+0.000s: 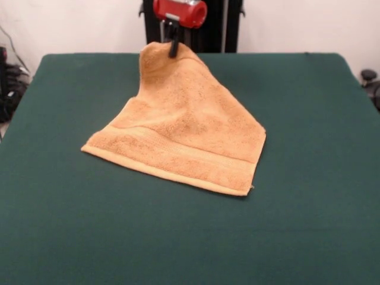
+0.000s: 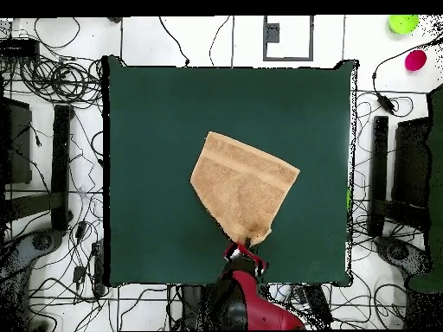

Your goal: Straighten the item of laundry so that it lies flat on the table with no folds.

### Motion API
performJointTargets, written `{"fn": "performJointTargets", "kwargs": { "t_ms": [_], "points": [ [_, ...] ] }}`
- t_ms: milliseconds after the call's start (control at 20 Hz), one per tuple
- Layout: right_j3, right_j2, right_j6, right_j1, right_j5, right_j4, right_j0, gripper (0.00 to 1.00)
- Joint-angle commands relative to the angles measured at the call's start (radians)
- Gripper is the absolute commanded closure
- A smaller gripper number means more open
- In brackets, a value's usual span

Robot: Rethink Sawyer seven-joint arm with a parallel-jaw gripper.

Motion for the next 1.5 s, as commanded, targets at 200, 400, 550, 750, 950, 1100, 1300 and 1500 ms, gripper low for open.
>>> {"fn": "performJointTargets", "kwargs": {
  "t_ms": [200,400,550,750,950,1100,1300,1500],
  "points": [
    [-0.064,0.017,0.189,0.039,-0.065,0.042,0.023,1.0],
    [-0.079,0.021,0.196,0.067,-0.098,0.041,0.017,0.0],
    [-0.104,0.03,0.189,0.09,-0.113,0.009,-0.016,0.0],
    [-0.111,0.038,0.188,0.1,-0.127,-0.008,-0.037,0.0],
    [-0.121,0.051,0.185,0.112,-0.14,-0.033,-0.06,0.0],
    [-0.125,0.063,0.195,0.129,-0.163,-0.048,-0.079,0.0],
    [-0.124,0.019,0.178,0.145,-0.242,0.007,-0.032,0.0],
    [-0.141,0.005,0.13,0.108,-0.2,0.04,0.003,0.0]
  ]
}}
